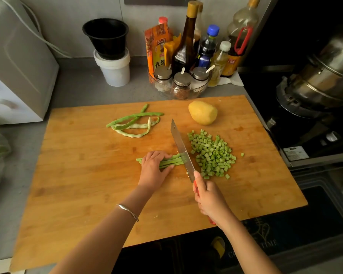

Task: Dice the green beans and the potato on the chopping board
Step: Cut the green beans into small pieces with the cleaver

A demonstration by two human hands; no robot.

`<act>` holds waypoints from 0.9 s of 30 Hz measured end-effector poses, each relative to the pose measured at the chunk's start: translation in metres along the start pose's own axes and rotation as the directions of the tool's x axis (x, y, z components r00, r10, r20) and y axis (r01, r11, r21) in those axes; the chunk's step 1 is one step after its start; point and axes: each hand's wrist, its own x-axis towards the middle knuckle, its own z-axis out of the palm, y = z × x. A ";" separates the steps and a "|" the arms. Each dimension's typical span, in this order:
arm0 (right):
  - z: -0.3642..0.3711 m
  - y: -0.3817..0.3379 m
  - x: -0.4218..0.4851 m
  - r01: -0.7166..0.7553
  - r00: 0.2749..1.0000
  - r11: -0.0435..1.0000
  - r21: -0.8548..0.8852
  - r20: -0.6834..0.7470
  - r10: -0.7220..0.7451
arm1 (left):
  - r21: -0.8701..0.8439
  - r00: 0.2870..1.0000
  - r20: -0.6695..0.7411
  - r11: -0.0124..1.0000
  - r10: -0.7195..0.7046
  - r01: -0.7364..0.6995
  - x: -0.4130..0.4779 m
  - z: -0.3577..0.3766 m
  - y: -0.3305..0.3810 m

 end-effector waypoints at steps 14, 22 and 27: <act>0.003 -0.018 0.030 -0.017 0.998 1.000 0.015 -0.068 0.018 | 0.067 1.000 -0.007 0.998 0.021 -0.021 -0.001 -0.003 0.005; -0.001 -0.016 0.003 0.058 0.998 0.990 0.126 -0.008 -0.058 | 0.058 0.992 0.002 0.991 0.125 -0.124 -0.003 -0.011 -0.004; 0.005 -0.015 0.000 0.068 0.997 0.995 0.072 0.021 -0.069 | 0.053 0.989 -0.009 0.988 0.147 -0.146 -0.002 -0.011 -0.007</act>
